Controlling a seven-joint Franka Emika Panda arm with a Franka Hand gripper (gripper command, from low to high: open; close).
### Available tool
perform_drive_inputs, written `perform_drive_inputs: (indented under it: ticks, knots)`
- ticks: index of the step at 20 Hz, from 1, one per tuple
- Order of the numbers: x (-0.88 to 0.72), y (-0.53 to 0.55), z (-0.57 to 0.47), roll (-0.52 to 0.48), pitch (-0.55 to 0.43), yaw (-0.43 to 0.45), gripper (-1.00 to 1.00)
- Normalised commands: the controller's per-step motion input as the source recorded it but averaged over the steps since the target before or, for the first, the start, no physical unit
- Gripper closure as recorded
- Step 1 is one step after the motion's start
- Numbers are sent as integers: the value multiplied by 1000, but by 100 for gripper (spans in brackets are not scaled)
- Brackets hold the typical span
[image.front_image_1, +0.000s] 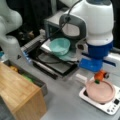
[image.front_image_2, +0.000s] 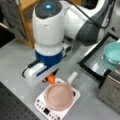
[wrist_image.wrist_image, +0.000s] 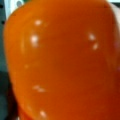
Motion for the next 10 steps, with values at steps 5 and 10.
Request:
perform_drive_inputs:
  ticks: [5,10]
  knots:
    - [178,-25,107,-36,118,-145,100]
    - [170,-12,95,-35,123,-141,100]
